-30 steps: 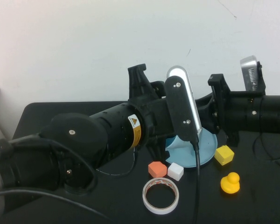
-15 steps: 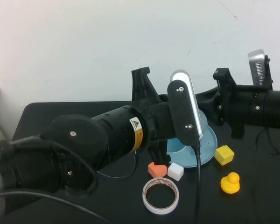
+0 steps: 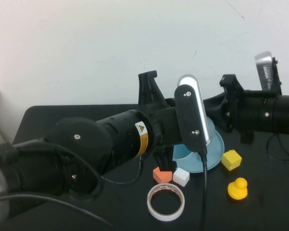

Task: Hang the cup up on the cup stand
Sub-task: Adjust the cup with two arms

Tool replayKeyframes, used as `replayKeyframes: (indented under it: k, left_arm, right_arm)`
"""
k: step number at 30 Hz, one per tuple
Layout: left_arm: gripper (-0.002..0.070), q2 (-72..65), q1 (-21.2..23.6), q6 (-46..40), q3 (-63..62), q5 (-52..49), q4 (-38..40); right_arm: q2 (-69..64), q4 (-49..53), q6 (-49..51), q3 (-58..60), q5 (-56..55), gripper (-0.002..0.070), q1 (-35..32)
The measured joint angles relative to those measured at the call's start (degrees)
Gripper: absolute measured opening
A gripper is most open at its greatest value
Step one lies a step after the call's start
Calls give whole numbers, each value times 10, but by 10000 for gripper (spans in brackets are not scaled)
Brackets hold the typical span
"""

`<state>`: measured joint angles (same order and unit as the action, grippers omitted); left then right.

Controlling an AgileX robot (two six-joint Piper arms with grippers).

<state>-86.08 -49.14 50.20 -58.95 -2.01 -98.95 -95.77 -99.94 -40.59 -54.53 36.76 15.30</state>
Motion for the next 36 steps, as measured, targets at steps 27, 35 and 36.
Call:
replayKeyframes:
  k: [27,35,36]
  left_arm:
    - [221,-7,0,-10,-1,-38,-3]
    - [194,62,0,-18,-1,-102,-3]
    - [194,65,0,-20,-1,-116,-3]
  right_arm:
    - [-3,7,-44,1,47,85,6]
    - [-3,17,-60,2,42,84,8]
    - [-3,17,-62,2,45,84,8]
